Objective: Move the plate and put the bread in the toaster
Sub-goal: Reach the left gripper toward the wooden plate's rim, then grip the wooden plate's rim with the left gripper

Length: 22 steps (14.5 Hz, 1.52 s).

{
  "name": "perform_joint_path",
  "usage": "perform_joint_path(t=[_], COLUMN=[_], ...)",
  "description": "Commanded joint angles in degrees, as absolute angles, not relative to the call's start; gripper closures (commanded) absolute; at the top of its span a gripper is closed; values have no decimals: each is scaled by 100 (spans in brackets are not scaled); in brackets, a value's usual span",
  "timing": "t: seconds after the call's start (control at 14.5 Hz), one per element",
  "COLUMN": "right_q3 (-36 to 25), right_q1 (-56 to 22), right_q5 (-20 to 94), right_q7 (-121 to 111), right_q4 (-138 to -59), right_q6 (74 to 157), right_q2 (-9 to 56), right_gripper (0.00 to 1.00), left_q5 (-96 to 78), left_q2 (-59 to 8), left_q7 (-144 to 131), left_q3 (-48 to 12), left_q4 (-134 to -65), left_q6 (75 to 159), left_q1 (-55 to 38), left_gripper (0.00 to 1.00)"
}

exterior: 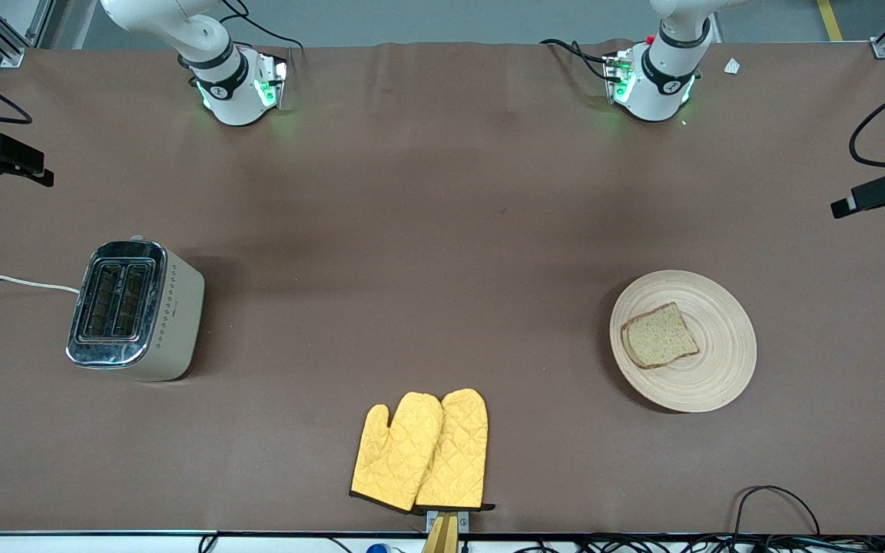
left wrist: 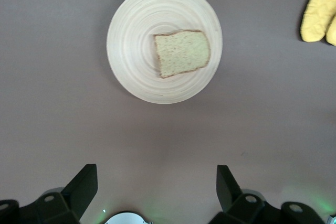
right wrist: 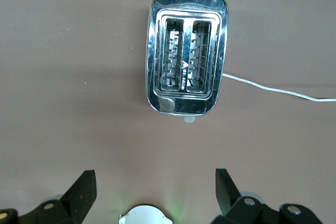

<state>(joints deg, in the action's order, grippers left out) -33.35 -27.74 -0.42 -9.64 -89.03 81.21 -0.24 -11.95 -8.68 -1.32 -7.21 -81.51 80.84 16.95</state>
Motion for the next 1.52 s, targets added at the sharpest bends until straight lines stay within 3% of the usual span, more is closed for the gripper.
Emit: perform_joint_path(t=[0.0, 0.76, 1.04, 1.45], right_q3=[-3270, -3261, -3235, -2795], right_q1=[-2681, -2602, -2619, -2698], right_q5=[-97, -88, -97, -167], right_q7=[-941, -862, -721, -36], right_q4=[-8895, -8719, -9376, -9396], right_q6=[8191, 7964, 8208, 8068], right_q2=[70, -87, -587, -677], right_gripper=[0, 0, 0, 0], left_q5=[-1536, -3014, -3664, -4649], left_q2=[-1282, -3127, -3725, -4455], left_q7=[-70, 1467, 2345, 3524], left_q3=[-756, -756, -756, -756], left_q4=[-7980, -7972, -7972, -8007], left_q6=[7989, 8912, 9061, 9088], left_q1=[2135, 2952, 3093, 3068], left_gripper=[0, 0, 0, 5])
